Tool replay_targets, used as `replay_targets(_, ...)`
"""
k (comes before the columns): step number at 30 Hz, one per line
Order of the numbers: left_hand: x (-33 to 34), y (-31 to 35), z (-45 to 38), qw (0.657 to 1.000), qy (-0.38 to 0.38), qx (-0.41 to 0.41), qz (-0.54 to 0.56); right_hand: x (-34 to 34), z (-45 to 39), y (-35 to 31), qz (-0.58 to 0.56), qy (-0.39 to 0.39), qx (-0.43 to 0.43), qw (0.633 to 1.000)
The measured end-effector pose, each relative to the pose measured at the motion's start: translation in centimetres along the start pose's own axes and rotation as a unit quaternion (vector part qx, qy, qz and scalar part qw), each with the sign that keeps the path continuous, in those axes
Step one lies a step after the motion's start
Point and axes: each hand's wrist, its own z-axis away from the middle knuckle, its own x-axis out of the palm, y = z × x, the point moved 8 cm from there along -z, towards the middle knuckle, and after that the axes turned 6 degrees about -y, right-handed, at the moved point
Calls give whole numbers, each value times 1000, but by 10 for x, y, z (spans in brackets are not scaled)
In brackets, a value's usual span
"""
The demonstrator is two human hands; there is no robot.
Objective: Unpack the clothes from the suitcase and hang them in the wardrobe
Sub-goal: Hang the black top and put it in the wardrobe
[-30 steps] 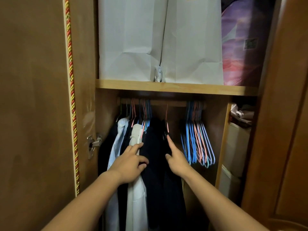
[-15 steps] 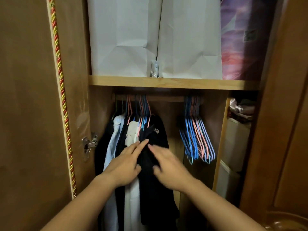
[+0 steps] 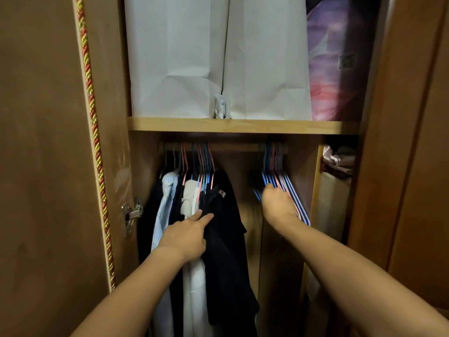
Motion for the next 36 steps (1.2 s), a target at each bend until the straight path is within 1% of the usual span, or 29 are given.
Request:
replay_targets(2, -2, 0, 0, 1000, -23, -6, -9, -5, 3, -4, -23, 11, 12, 1000)
replay_targets(5, -4, 4, -1, 999, -40, -11, -9, -8, 12, -15, -38, 38, 0, 999)
replay_targets(8, -7, 8, 1, 999, -25, -33, -3, -10, 22, -23, -78, 68, 13, 995)
replay_targets(9, -9, 10, 4, 999, 4, -41, -11, -9, 30, -22, -102, 79, 27, 991)
replay_targets(10, -13, 16, 9, 997, 63, -34, -32, -6, 43, -20, -124, 90, 40, 987)
replay_targets(11, -16, 26, 16, 989, 136, -6, -60, 0, 59, -17, -140, 98, 49, 984)
replay_targets(12, -12, 41, 24, 976, 196, 40, -85, 10, 79, -13, -149, 102, 53, 982)
replay_targets(13, 0, 57, 32, 962, 236, 96, -99, 22, 104, -7, -148, 104, 54, 982)
replay_targets(14, 20, 76, 41, 950, 252, 153, -98, 35, 133, 2, -144, 116, 51, 981)
replay_targets(15, 46, 94, 51, 947, 240, 197, -85, 50, 165, 14, -142, 134, 50, 979)
replay_targets(16, 76, 110, 59, 950, 210, 221, -69, 68, 200, 28, -147, 148, 55, 977)
replay_targets(17, 107, 127, 68, 958, 165, 229, -45, 88, 239, 43, -161, 140, 66, 975)
replay_targets(19, 167, 157, 89, 966, 91, 239, 28, 128, 325, 74, -206, 73, 100, 971)
replay_targets(21, 217, 185, 119, 960, 48, 244, 129, 159, 425, 102, -250, -2, 159, 955)
replay_targets(23, 261, 210, 148, 951, 13, 242, 191, 175, 527, 128, -274, -71, 250, 926)
replay_targets(24, 286, 223, 162, 950, -10, 243, 196, 176, 577, 141, -282, -100, 307, 904)
replay_targets(25, 313, 239, 177, 950, -42, 244, 187, 173, 624, 153, -292, -117, 352, 882)
replay_targets(27, 365, 271, 208, 947, -122, 249, 162, 155, 706, 172, -332, -103, 416, 840)
replay_targets(30, 423, 326, 267, 918, -233, 287, 140, 106, 820, 192, -392, -36, 522, 757)
replay_targets(31, 436, 343, 285, 910, -269, 283, 137, 88, 856, 192, -395, -27, 551, 734)
replay_targets(32, 449, 359, 303, 898, -320, 266, 145, 70, 889, 189, -393, -28, 578, 715)
replay_targets(33, 460, 374, 322, 875, -385, 241, 169, 57, 922, 186, -398, -25, 601, 693)
replay_targets(34, 472, 391, 343, 843, -442, 228, 204, 44, 953, 182, -411, -18, 625, 663)
replay_targets(36, 486, 421, 384, 799, -510, 212, 239, 30, 1010, 172, -432, -30, 659, 614)
